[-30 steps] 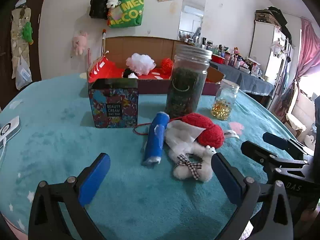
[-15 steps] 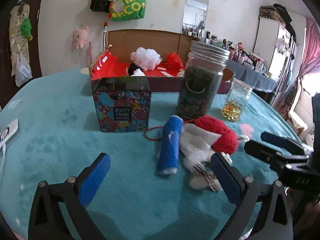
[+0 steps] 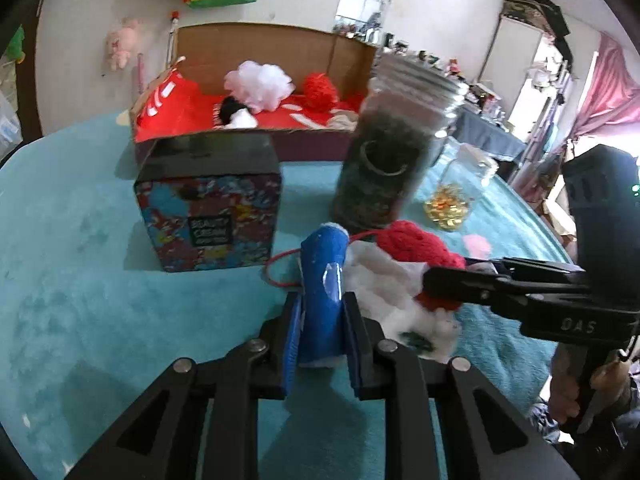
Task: Organize soft objects
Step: 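Grasp the blue plush with the left tool while the right tool grasps the red knit item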
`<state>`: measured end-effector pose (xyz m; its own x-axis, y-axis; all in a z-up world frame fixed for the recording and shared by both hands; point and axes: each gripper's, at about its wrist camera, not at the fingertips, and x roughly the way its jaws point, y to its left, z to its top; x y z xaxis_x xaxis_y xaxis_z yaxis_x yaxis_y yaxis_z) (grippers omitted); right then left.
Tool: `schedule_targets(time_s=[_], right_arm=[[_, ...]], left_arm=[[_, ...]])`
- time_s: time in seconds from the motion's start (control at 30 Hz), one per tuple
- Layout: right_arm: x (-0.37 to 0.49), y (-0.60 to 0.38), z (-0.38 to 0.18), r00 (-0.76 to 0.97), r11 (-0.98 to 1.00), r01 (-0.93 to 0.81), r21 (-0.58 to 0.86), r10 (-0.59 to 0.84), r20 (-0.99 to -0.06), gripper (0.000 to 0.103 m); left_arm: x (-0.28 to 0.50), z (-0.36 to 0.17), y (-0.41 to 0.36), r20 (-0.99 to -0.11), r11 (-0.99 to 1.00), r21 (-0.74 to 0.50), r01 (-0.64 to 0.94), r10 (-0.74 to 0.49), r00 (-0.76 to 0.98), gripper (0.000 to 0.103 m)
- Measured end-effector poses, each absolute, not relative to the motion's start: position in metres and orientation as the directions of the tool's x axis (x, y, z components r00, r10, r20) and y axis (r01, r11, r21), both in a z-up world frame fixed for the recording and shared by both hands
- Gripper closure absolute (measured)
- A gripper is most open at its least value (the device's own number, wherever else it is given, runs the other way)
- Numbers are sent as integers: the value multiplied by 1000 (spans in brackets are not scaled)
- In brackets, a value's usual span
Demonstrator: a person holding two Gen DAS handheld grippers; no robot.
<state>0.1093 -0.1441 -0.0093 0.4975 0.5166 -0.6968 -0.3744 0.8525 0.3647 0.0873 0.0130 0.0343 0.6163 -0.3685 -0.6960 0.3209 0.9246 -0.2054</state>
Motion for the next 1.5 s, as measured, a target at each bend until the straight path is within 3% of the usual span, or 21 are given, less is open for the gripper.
schedule_targets(time_s=[0.6, 0.77, 1.0, 1.13, 1.3, 1.37, 1.5], right_arm=[[89, -165, 19, 547, 866, -381, 324, 494, -676, 73], [90, -160, 4, 588, 934, -319, 161, 328, -739, 71], [85, -171, -2, 596, 947, -295, 130, 289, -749, 70], [88, -178, -5, 592, 950, -272, 152, 290, -752, 52], [87, -188, -2, 608, 946, -270, 180, 313, -729, 53], [87, -191, -2, 600, 936, -285, 207, 343, -723, 71], [86, -194, 3, 613, 929, -289, 233, 366, -700, 72]], left_arm=[[84, 58, -13, -666, 895, -191, 403, -420, 617, 82], [85, 53, -9, -677, 899, -195, 392, -413, 610, 82], [85, 48, -11, -689, 897, -201, 393, -415, 595, 82], [84, 47, -13, -690, 895, -204, 396, -419, 591, 82], [84, 47, -13, -692, 897, -204, 392, -416, 590, 82], [84, 46, -13, -693, 897, -206, 391, -415, 589, 82], [83, 46, -13, -694, 897, -208, 391, -417, 587, 82]])
